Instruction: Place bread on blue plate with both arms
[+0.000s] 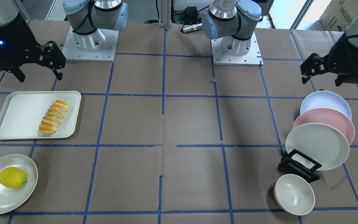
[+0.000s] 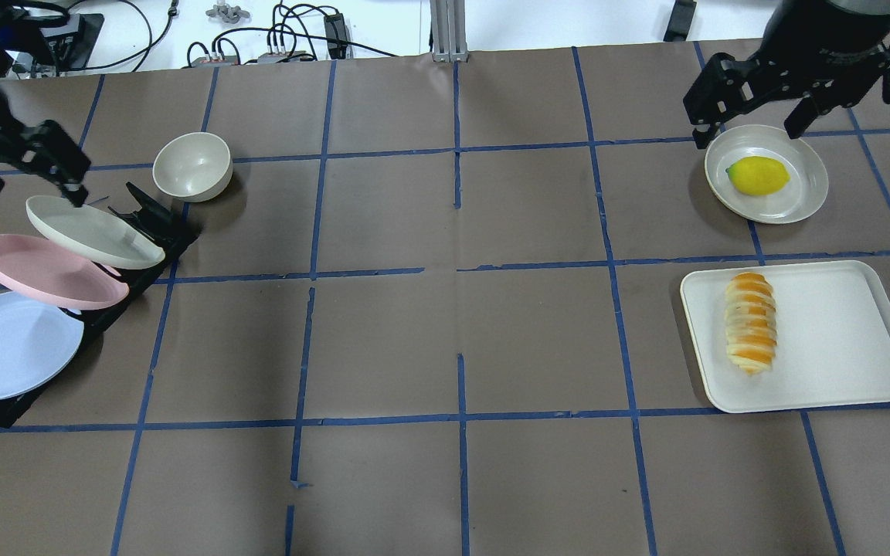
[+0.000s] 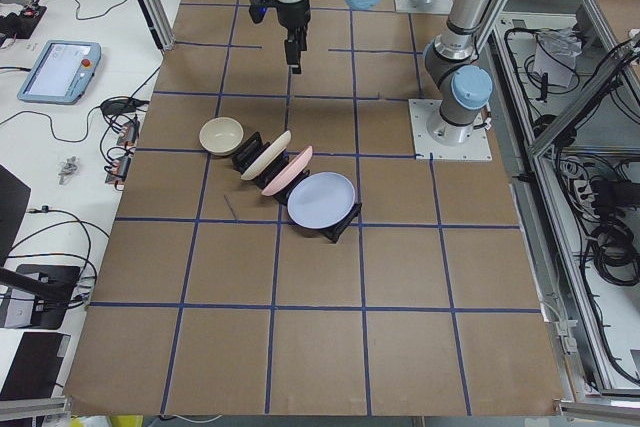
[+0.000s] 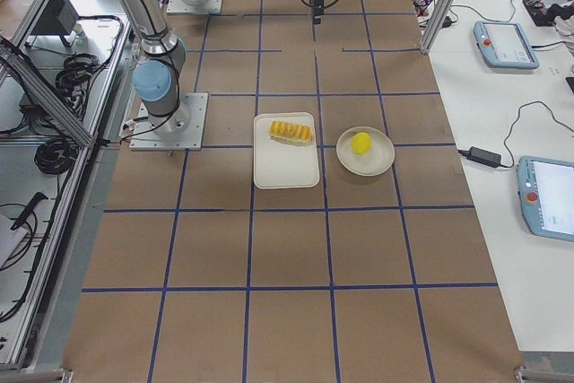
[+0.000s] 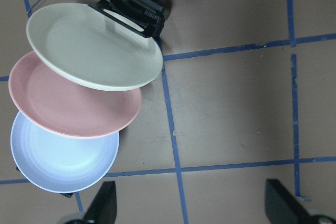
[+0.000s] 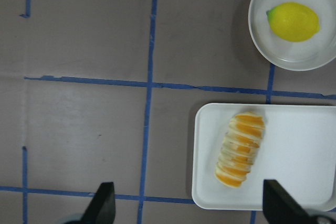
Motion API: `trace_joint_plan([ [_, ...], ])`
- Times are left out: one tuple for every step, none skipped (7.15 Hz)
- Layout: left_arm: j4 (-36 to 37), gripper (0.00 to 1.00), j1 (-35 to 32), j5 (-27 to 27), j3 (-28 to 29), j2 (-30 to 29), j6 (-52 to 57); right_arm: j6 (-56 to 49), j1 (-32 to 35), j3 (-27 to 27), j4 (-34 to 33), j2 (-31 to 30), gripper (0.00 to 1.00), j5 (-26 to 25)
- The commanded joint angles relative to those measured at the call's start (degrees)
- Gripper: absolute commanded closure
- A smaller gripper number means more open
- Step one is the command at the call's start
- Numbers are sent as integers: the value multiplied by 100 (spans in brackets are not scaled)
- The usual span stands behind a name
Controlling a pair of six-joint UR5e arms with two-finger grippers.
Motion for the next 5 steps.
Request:
trace_joint_plan([
  [44,0,1493,-96,11,-134,1830,-261,-1071,828,-419,-76,0,-7],
  [62,0,2038,-130,-6,-247,2140,-208,-1293,1084,-683,-76,0,-33],
  [210,0,2453,-148,11,-596,2204,-138,-1321,1270,-729,-50,1,-42],
  [220,0,2857,-279,203,-1174,2518,219,-1330,1463,-886,-6,1,-103],
  [350,0,3227,-506,292,-1728,2783,301,-1330,1761,-1218,3,1,-130],
])
